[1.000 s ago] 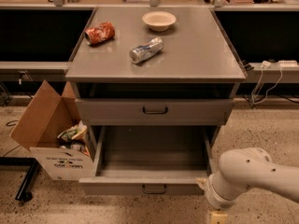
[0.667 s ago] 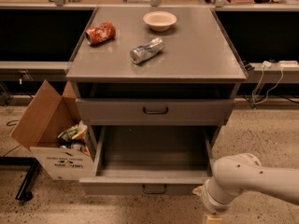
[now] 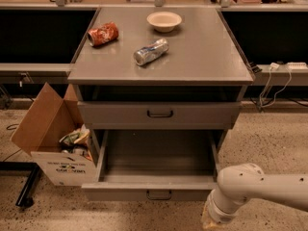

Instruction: Close middle drawer

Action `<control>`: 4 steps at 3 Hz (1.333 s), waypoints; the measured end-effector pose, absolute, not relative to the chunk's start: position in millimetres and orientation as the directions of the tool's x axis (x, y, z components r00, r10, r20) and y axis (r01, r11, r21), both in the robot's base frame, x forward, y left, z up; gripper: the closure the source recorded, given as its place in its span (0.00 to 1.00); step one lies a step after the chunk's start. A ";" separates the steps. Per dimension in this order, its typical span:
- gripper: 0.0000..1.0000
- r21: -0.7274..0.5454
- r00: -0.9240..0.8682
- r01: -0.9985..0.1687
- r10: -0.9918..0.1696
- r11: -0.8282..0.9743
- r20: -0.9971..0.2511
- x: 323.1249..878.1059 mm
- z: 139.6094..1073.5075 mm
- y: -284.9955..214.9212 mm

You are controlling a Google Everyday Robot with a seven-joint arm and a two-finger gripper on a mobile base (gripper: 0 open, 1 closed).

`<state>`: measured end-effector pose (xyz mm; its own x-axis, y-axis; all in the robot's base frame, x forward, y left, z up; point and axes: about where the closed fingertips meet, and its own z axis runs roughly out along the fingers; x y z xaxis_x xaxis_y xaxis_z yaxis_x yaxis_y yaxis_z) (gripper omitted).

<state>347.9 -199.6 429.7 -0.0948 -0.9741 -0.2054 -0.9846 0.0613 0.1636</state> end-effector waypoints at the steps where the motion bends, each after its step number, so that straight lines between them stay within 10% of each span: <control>1: 0.87 0.164 -0.095 -0.985 -0.974 0.061 -0.205 347.9 429.7 -199.6; 4: 1.00 0.073 -0.023 -0.997 -0.959 0.002 -0.283 382.1 405.6 -198.0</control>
Offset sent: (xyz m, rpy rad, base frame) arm 0.0000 0.0000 0.0000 0.0000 0.0000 0.0000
